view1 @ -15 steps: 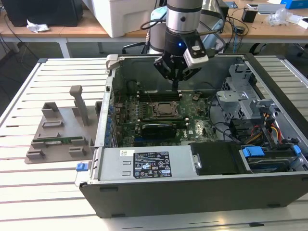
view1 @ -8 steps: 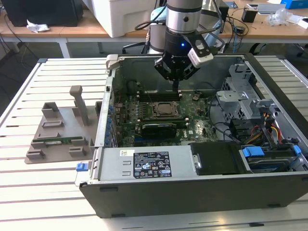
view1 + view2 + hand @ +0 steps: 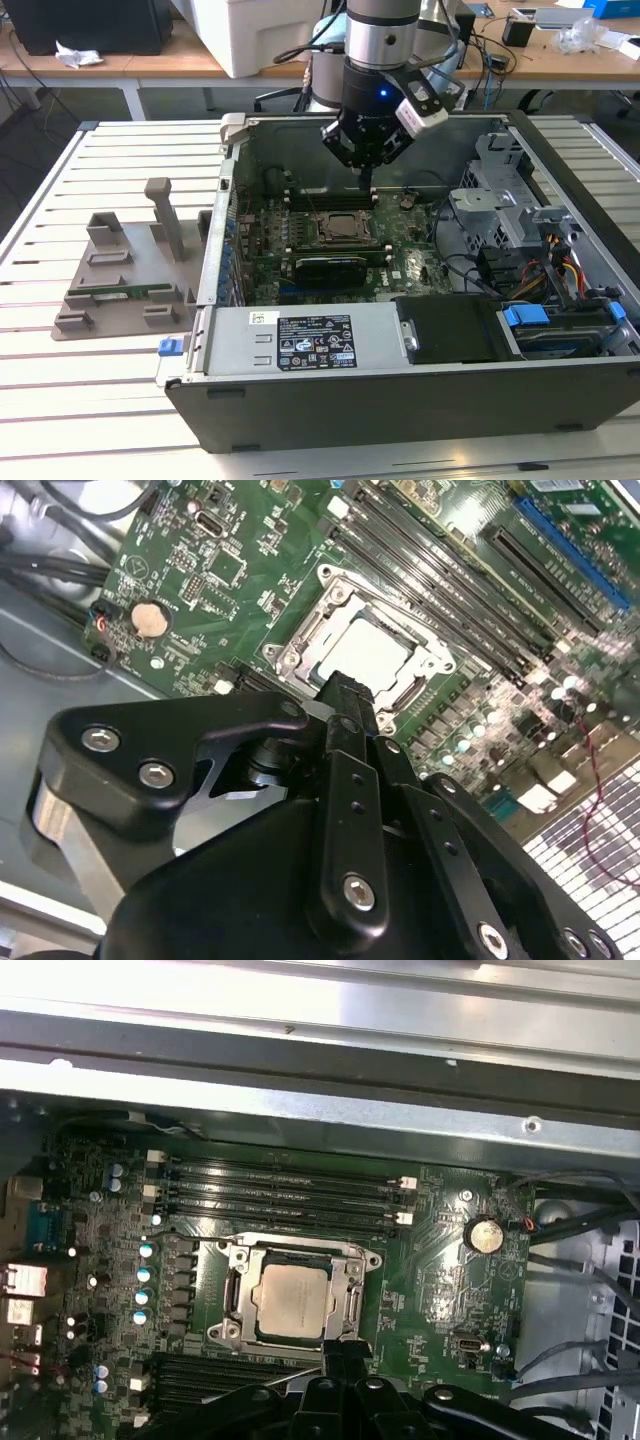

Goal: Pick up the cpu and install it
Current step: 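Install the first cpu locking lever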

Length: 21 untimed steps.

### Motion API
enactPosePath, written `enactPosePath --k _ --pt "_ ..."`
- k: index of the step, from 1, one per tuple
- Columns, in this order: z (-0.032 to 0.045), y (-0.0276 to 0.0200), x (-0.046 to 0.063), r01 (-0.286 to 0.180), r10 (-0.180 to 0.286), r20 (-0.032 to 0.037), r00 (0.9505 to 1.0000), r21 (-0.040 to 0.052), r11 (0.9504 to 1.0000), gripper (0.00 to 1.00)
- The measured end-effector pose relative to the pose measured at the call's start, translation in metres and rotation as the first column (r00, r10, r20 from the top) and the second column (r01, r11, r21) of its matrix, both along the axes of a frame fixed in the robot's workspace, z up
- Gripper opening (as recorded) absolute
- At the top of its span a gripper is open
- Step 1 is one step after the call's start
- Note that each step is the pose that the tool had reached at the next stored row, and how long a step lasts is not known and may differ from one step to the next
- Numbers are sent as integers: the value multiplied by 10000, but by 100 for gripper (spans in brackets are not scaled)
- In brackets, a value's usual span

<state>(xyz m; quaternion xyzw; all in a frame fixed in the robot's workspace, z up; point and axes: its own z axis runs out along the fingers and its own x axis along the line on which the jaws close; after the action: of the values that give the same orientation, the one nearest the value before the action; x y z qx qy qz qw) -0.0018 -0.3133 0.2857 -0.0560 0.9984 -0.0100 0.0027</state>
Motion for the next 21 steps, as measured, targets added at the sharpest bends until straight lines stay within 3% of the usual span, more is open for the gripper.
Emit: enactPosePath --k 5,8,15,21 --pt "0 0 0 -634 634 0 9980 1 9980 11" --pt "0 0 -6 -687 687 -1 9976 0 9976 11" --pt "0 20 -224 -614 614 -1 9981 0 9981 11" --pt "-56 88 -523 -568 568 -1 9984 -1 9984 11"
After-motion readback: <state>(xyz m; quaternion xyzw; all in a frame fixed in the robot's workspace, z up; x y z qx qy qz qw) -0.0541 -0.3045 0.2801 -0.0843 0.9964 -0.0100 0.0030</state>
